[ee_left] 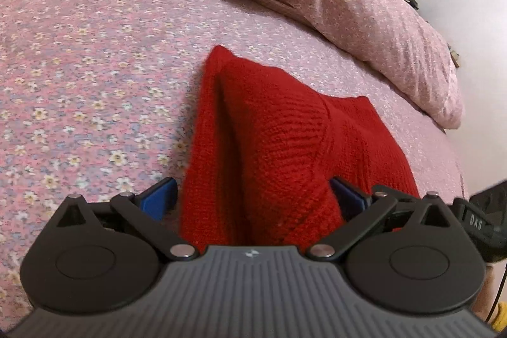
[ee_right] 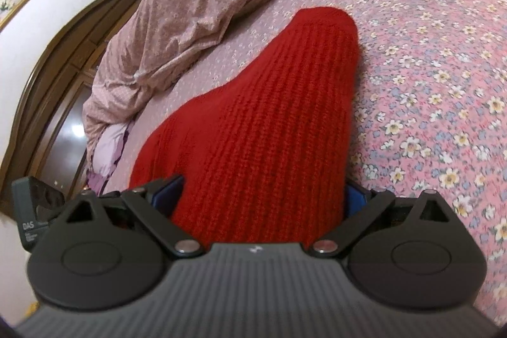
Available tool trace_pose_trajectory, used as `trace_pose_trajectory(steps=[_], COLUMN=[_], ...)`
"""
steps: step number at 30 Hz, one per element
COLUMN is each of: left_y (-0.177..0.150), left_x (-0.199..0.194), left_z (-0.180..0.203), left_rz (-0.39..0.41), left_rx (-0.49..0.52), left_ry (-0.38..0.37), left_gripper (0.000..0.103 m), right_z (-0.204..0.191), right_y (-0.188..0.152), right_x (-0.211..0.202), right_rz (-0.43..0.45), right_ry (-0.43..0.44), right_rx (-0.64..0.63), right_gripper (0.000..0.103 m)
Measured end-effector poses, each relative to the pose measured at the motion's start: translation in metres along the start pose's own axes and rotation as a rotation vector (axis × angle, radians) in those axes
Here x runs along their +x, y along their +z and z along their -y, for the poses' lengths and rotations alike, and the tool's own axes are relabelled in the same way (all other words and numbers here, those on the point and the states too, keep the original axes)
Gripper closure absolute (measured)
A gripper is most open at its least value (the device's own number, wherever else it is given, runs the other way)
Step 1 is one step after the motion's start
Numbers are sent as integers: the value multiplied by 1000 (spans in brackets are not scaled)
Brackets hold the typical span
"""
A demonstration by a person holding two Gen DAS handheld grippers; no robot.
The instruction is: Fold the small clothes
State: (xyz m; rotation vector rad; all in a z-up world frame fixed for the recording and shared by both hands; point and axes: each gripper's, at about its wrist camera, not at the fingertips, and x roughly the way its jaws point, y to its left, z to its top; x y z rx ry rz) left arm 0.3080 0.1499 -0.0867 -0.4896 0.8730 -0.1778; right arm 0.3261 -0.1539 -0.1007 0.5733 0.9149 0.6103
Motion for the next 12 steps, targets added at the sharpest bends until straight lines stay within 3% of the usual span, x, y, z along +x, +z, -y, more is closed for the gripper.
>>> trace_pose_trajectory(steps=[2, 3, 7, 12], left_y=[-2, -2, -3, -7], left_x=[2, 2, -7, -27], left_z=[3, 5, 12, 23], left_rz=[4, 8, 23, 50], left_rx=[-7, -19, -25, -13], left_ry=[-11, -29, -46, -52], left_gripper=[2, 8, 20, 24], right_z=[-3, -4, -6, -15], right_y=[1, 0, -8, -13], right_x=[3, 3, -8, -32], right_rz=[0, 9, 56, 103], right_ry=[6, 13, 43, 97], right_rx=[13, 22, 38, 38], right_gripper=[1, 2, 20, 29])
